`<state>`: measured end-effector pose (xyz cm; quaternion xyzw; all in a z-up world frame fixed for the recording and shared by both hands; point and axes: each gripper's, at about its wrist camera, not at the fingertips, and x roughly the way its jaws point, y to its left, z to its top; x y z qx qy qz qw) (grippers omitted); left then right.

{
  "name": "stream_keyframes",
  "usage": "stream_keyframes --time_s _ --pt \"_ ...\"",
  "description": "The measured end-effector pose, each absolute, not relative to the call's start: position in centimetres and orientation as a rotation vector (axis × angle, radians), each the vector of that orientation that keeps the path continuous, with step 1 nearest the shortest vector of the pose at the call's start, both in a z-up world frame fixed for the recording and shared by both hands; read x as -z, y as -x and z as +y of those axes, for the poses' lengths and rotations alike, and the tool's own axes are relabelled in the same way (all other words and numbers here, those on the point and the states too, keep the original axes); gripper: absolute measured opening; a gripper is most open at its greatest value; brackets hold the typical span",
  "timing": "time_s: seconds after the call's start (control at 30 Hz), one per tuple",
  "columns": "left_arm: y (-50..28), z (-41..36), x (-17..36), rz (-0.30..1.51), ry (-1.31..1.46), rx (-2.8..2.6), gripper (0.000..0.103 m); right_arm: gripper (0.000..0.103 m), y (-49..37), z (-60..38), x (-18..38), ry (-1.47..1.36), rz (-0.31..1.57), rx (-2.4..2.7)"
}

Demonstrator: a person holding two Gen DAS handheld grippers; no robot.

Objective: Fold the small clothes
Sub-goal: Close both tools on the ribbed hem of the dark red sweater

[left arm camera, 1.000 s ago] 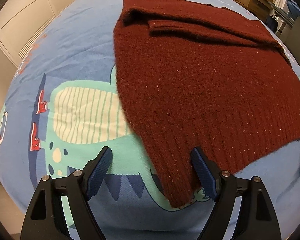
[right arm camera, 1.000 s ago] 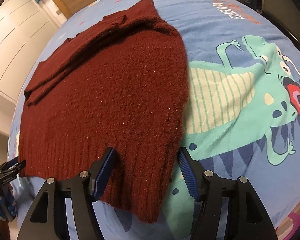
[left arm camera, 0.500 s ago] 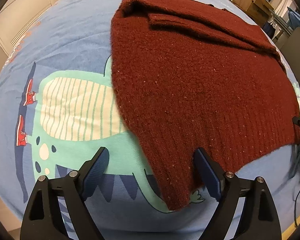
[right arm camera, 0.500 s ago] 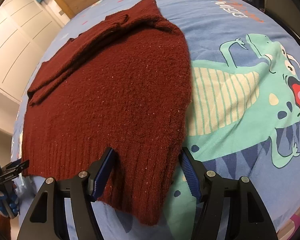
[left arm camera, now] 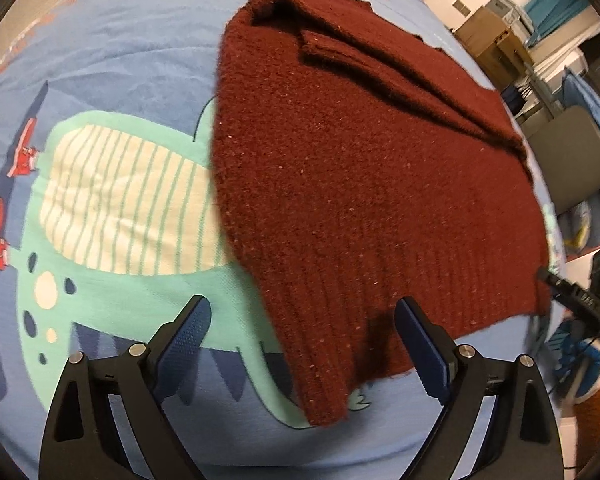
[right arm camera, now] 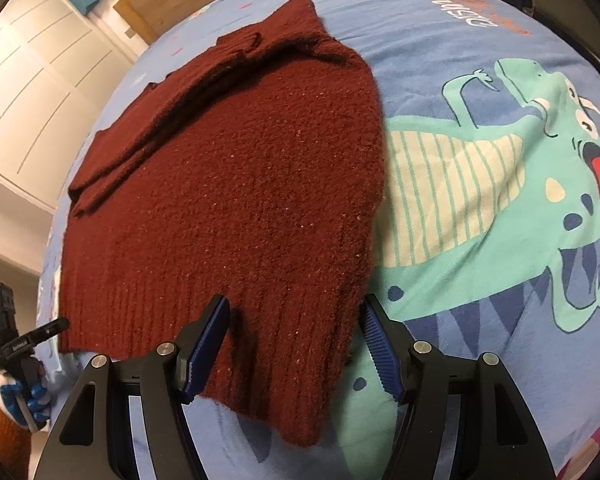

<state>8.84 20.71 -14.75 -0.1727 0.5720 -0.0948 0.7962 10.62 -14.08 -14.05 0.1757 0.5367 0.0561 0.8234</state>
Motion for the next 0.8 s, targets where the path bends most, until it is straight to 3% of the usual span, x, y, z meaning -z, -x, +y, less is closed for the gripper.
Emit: stream_keyframes --time_s 0.53,0.8 --pt "-9.0 22.0 14.3 1.173 0.675 0.382 0.088 0.069 -10.7 -13.7 14.5 -0.476 1.163 -0.301" --pt "-8.4 23.9 14.8 1.182 0.716 0.441 0.067 0.064 -10.8 -14.7 14.8 -0.569 1.167 -0.348"
